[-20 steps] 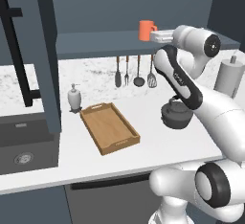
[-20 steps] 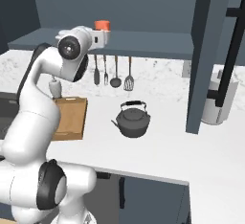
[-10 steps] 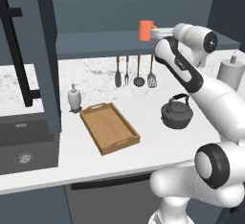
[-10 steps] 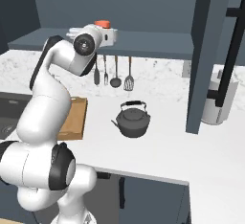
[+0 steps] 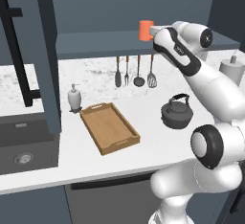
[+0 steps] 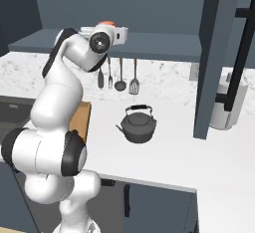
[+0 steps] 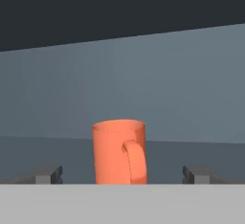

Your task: Pick the kettle from the counter and place it on the tray. Then pick the mug from the cabinet and place it on the tray. Then close the cabinet doors.

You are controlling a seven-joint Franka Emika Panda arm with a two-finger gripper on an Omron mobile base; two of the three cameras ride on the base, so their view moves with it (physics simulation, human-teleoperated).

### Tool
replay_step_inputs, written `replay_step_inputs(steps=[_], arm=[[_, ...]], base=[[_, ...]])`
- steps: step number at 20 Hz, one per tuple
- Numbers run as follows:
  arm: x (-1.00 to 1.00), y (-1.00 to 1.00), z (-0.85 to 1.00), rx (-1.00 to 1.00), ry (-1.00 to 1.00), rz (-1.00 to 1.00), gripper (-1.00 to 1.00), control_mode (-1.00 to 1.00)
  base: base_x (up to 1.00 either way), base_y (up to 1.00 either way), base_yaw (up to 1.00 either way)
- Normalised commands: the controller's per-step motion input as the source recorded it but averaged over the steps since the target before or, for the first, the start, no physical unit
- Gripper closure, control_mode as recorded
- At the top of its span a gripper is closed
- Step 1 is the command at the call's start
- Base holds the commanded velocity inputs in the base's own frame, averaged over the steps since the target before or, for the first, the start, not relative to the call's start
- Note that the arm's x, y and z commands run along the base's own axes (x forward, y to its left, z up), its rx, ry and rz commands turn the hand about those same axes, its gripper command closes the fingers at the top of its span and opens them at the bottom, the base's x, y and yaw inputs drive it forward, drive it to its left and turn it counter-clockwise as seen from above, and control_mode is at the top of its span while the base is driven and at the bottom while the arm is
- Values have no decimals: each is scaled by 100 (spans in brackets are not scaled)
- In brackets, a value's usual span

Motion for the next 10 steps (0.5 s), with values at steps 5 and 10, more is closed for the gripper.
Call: replay_step_inputs(steps=[5,10], arm=[[27,0,-19,0,0,4,-100,-100],[22,0,-17,0,0,5,-100,-100]], base=[[0,0,0],[0,0,0]])
